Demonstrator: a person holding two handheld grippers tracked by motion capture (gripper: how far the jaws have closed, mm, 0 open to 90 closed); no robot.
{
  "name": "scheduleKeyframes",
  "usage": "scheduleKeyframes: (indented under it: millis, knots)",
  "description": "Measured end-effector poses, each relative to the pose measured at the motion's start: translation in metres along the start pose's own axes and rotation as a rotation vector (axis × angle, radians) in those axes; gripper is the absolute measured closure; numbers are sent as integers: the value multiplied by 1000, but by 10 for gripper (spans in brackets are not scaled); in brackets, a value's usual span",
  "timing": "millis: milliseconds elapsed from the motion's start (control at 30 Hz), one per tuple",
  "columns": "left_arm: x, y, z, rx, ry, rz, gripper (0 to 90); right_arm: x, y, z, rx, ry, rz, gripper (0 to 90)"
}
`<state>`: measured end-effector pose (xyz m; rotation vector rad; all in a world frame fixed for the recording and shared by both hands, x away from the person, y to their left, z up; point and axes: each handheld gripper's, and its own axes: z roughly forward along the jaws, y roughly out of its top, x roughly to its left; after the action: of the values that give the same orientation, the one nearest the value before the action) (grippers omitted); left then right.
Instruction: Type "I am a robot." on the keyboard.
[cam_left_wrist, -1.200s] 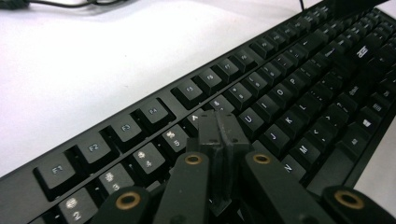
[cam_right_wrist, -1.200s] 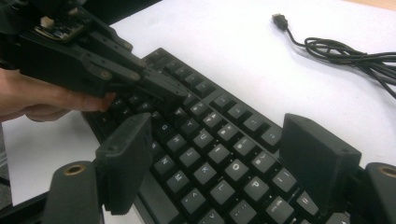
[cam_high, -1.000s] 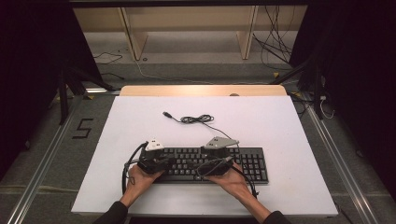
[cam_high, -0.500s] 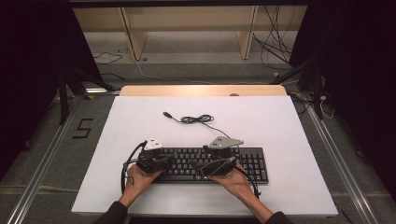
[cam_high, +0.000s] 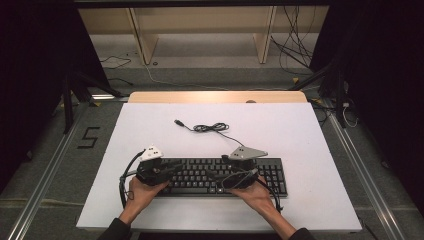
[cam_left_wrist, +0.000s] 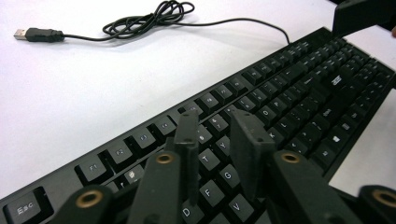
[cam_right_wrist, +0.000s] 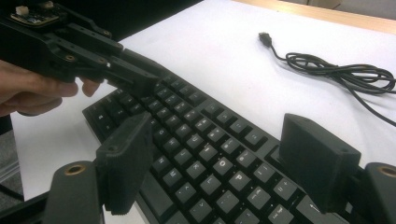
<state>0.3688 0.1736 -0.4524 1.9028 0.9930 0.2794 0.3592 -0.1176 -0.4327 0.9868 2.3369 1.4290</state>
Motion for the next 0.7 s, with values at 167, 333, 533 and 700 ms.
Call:
scheduleKeyframes:
  millis: [167,333,533,700]
  knots:
    - [2,-1,-6,-16,-11,-11,626,-1,-1,-3,-6,-1,1,266]
    - [2,-2,-11,-39,-17,-16,536,-1,-2,-4,-9,-2,0,264]
    - [2,-4,-15,-57,-22,-30,456,0,-3,-5,-10,2,-2,264]
    - [1,-7,-20,-75,-23,-35,399,1,-5,-6,-6,3,-3,265]
